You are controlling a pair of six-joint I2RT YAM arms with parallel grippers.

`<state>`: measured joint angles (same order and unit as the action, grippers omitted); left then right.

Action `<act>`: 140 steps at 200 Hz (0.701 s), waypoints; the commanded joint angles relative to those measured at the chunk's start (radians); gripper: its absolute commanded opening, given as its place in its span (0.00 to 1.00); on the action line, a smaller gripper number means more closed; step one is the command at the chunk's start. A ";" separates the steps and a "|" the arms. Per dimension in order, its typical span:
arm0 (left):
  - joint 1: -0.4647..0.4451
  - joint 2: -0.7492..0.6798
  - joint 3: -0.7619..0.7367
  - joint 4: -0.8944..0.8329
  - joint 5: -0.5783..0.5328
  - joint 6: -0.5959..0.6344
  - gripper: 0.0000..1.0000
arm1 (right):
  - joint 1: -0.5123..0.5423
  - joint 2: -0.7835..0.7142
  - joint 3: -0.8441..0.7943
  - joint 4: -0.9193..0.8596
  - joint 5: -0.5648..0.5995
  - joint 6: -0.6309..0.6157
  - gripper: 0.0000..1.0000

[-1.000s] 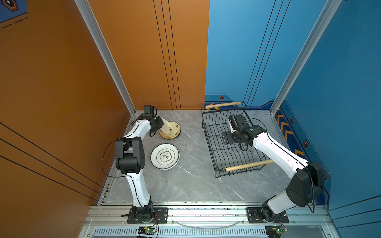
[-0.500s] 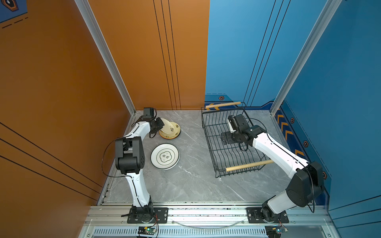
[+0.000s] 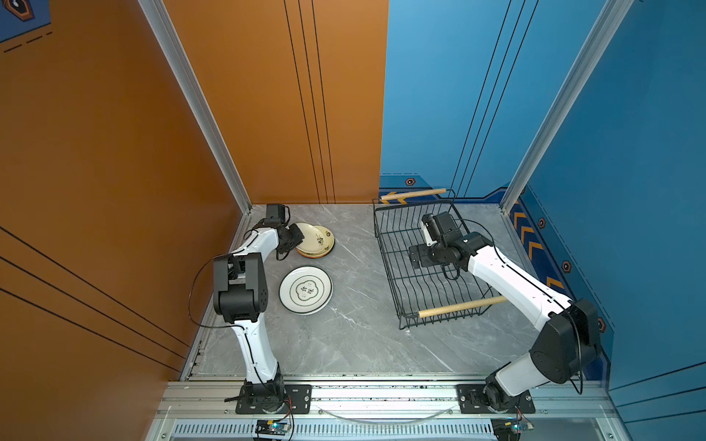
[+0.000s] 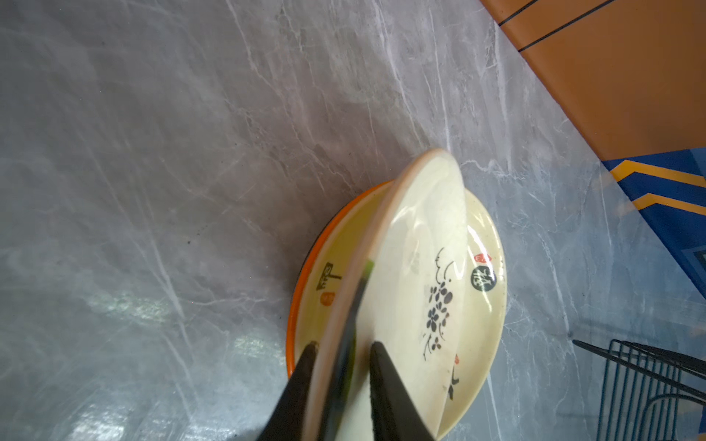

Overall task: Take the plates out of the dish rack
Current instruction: 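Lower the cream plate onto the cream plate stack with the left gripper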

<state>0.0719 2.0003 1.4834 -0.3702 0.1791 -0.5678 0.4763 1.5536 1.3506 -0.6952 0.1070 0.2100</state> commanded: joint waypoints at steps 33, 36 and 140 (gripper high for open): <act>0.008 0.011 -0.007 -0.036 -0.005 0.012 0.29 | -0.008 -0.032 -0.017 0.014 -0.012 0.015 1.00; 0.008 0.009 -0.008 -0.036 -0.006 0.011 0.29 | -0.008 -0.033 -0.017 0.014 -0.012 0.016 1.00; 0.007 0.024 0.001 -0.039 0.015 0.023 0.46 | -0.010 -0.043 -0.020 0.014 -0.023 0.016 1.00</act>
<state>0.0719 2.0018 1.4826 -0.3862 0.1806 -0.5640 0.4747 1.5478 1.3430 -0.6952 0.0994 0.2100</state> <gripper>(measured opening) 0.448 0.999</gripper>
